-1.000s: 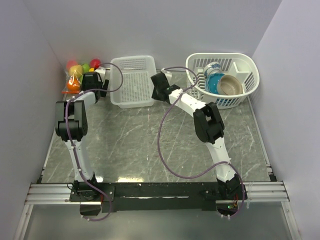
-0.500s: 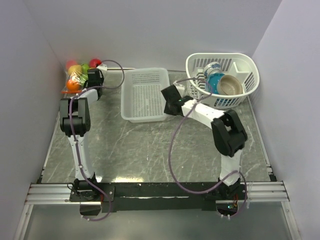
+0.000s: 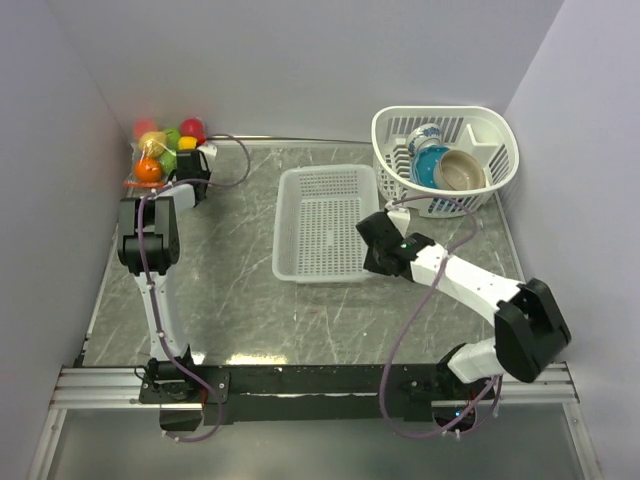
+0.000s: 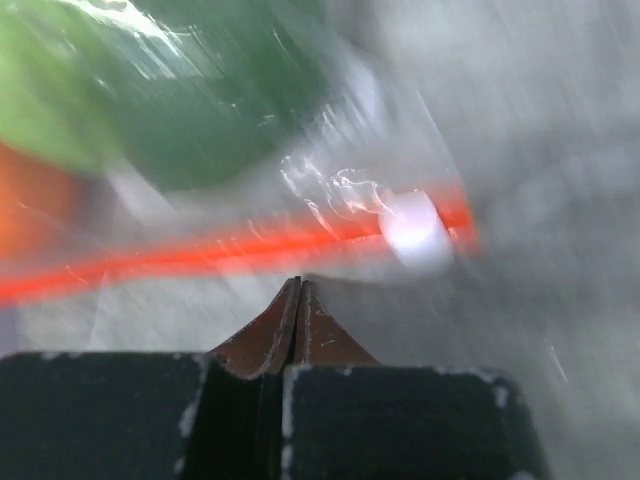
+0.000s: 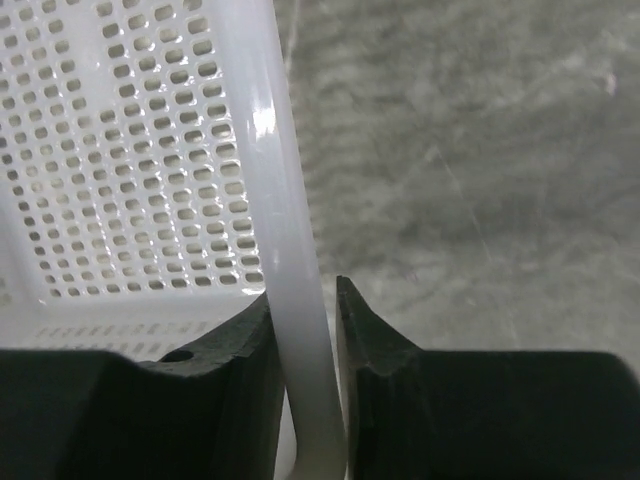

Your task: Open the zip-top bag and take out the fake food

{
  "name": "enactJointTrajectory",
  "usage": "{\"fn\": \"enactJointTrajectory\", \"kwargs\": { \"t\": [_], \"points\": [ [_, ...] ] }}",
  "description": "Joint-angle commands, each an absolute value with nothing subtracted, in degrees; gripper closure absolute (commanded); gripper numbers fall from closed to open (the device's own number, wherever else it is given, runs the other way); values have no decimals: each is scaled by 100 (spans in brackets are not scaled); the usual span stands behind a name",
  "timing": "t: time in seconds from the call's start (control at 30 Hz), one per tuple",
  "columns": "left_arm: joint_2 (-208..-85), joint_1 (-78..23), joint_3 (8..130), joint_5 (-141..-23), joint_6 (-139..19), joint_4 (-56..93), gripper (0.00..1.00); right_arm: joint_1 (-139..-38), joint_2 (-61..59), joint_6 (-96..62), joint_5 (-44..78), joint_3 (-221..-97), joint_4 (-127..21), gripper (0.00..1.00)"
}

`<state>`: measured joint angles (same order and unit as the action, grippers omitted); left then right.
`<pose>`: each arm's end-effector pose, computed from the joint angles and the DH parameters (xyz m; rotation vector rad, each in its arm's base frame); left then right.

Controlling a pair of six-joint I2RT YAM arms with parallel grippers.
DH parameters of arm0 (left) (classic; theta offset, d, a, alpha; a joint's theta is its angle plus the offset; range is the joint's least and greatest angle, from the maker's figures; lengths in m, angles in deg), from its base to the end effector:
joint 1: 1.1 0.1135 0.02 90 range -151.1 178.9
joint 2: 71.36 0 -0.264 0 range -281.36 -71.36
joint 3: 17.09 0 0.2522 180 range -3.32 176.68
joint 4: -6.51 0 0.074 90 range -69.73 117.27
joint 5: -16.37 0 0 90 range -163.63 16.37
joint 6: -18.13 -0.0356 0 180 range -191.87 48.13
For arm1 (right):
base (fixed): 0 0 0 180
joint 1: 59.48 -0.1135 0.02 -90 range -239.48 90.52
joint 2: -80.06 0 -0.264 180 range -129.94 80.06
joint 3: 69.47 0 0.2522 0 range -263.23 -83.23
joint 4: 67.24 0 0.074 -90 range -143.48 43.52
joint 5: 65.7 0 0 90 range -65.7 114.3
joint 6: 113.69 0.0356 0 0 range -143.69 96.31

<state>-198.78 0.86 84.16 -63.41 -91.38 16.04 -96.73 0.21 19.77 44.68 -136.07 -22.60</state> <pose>0.4948 0.0233 0.1483 0.2369 2.1991 0.4052 0.2272 0.1572 0.2246 0.2634 2.4784 0.1229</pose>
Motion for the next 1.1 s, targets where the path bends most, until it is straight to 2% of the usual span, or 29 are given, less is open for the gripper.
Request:
{"fn": "enactJointTrajectory", "kwargs": {
  "t": [0.0, 0.03, 0.1, 0.13, 0.2, 0.23, 0.27, 0.3, 0.33, 0.4, 0.53, 0.63, 0.7, 0.93, 1.07],
  "points": [
    [-18645, -21, 7948, -7046, -8699, 2254, 99, -9806, 500, 2078, 4776, -13544, -1947, 48],
    [-18458, -30, 7790, -7151, -8664, 2360, 99, -9806, 527, 2070, 4820, -13561, -1920, 34],
    [-17863, -39, 7649, -7458, -8524, 2710, 99, -9806, 597, 2034, 4942, -13605, -1867, 25],
    [-17659, -39, 7509, -7590, -8480, 2817, 99, -9797, 623, 2008, 4969, -13623, -1858, 15],
    [-17037, -39, 7341, -7784, -8444, 2993, 99, -9806, 728, 1938, 5040, -13719, -1858, 8],
    [-16850, -39, 7140, -7750, -8444, 2941, 99, -9832, 773, 1894, 5083, -13746, -1884, 0],
    [-16683, -39, 7034, -7706, -8470, 2828, 99, -9850, 834, 1850, 5110, -13790, -1946, 0],
    [-16490, -39, 6937, -7393, -8496, 2696, 88, -9867, 948, 1798, 5119, -13799, -1981, 0],
    [-16462, -39, 6780, -7329, -8558, 2303, 74, -9885, 1018, 1771, 5102, -13825, -2060, 0],
    [-16697, -30, 6664, -6777, -8900, 1836, 39, -9911, 1176, 1709, 5084, -13869, -2113, 0],
    [-17523, -65, 6883, -6283, -9489, 1702, 33, -10052, 1414, 1683, 5215, -13939, -2149, 0],
    [-17849, -364, 6569, -6011, -9954, 904, 28, -10227, 1564, 1701, 5347, -13931, -2183, 0],
    [-18138, -565, 6558, -5747, -10245, 446, 27, -10359, 1713, 1683, 5435, -13913, -2253, 0],
    [-19027, -733, 7629, -5316, -10412, 244, 26, -10553, 1951, 1621, 5532, -13834, -2500, 0],
    [-19370, -830, 7736, -4912, -10877, -459, 26, -10571, 1977, 1551, 5541, -13843, -2596, 0]
  ]
}}
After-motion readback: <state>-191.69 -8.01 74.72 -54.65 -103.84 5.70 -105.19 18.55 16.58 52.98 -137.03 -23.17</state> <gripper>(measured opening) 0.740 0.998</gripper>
